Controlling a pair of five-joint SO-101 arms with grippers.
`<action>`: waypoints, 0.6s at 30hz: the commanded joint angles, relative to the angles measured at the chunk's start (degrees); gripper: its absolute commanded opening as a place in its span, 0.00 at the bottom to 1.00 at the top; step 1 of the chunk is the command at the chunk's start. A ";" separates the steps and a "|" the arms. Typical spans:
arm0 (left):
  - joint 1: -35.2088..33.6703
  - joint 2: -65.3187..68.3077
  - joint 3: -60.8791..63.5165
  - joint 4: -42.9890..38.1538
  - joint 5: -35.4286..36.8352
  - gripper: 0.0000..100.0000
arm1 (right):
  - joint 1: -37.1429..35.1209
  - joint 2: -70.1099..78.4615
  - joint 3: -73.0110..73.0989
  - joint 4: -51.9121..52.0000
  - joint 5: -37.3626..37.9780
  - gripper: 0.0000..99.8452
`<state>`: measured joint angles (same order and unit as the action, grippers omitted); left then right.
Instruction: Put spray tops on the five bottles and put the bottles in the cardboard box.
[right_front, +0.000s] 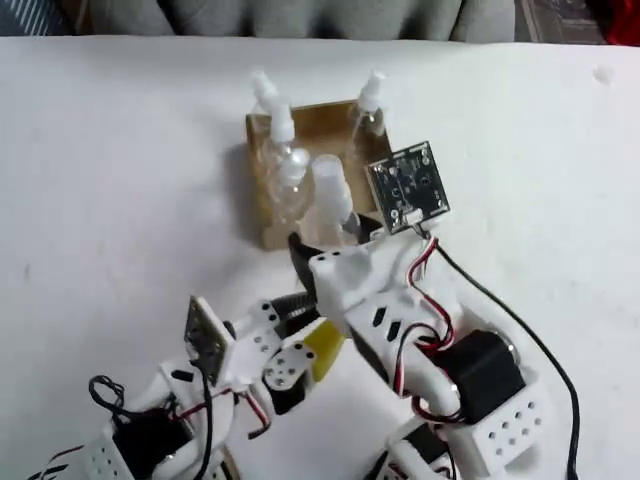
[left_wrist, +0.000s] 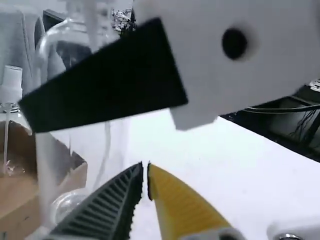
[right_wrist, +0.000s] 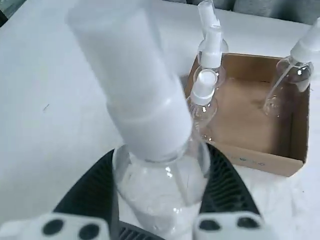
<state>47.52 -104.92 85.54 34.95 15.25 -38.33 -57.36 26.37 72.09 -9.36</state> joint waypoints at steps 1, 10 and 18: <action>-3.03 0.13 0.26 -1.32 -0.44 0.02 | -0.66 -1.80 -3.25 1.45 -0.35 0.02; -6.64 0.13 0.09 -0.35 -0.44 0.02 | 3.38 -4.44 -2.90 0.48 0.53 0.02; -14.99 0.13 -5.71 17.14 -0.44 0.02 | 16.31 0.48 -2.20 -6.46 4.48 0.02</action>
<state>38.02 -103.78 85.63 43.30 15.34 -27.34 -59.21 26.29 69.63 -6.02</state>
